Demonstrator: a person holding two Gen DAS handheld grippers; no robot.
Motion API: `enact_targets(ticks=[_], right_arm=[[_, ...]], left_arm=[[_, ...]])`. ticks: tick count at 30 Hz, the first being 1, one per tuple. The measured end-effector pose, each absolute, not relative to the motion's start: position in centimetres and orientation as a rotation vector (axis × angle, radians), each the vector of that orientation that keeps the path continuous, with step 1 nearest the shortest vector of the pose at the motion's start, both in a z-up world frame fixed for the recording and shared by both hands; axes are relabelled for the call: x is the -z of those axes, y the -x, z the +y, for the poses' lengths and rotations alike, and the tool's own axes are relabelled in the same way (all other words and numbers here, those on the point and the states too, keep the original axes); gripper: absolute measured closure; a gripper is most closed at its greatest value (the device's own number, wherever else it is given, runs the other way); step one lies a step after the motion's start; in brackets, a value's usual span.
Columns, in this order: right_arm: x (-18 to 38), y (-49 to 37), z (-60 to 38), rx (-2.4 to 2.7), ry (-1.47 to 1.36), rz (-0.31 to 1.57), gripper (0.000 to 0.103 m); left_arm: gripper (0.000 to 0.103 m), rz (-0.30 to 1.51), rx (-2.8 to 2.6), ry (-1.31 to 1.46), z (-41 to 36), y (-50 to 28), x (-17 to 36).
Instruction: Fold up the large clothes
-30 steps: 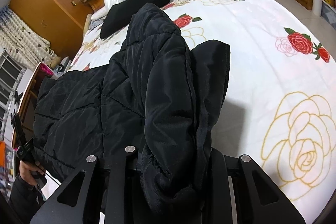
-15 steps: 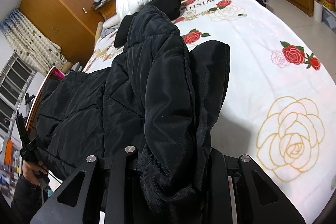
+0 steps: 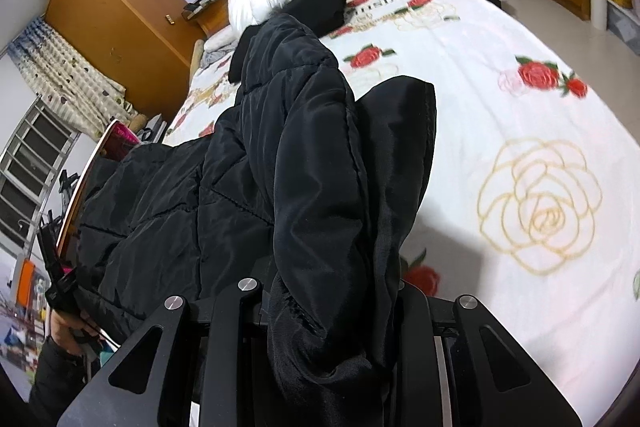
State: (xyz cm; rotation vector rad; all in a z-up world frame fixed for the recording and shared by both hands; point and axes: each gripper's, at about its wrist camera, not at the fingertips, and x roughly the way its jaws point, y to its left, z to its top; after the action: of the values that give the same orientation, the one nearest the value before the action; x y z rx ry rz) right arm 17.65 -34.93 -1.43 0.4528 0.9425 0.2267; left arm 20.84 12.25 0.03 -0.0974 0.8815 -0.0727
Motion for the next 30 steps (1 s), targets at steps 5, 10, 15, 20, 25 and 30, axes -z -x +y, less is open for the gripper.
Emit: enact_targets(ticks=[5,10,15,20,25,30], right_arm=[[4.7,-17.1,-35.4,-0.212,-0.471,0.996,0.076],[8.8,-17.1,-36.1,-0.174,-0.508,1.061,0.071],[10.6,-17.4,-37.3,-0.145,-0.557,1.094,0.049],[9.9,-17.1,-37.7,-0.106,-0.563,1.105,0.040],[6.8,-15.8,-37.7,-0.075,-0.480,1.062,0.039],[2.6,-14.7,-38.1,-0.022,-0.419,0.932,0.039]], left_arm=[[0.076,0.944,0.077,0.117,12.1,-19.7,4.6],[0.075,1.006,0.049,0.136,12.1,-19.2,9.2],[0.069,1.033,0.038,0.203,13.1,-19.0,11.2],[0.056,1.051,0.008,0.234,13.8,-18.9,10.4],[0.058,0.995,-0.031,0.220,15.5,-17.5,8.0],[0.058,0.903,-0.032,0.226,15.9,-16.5,4.0]])
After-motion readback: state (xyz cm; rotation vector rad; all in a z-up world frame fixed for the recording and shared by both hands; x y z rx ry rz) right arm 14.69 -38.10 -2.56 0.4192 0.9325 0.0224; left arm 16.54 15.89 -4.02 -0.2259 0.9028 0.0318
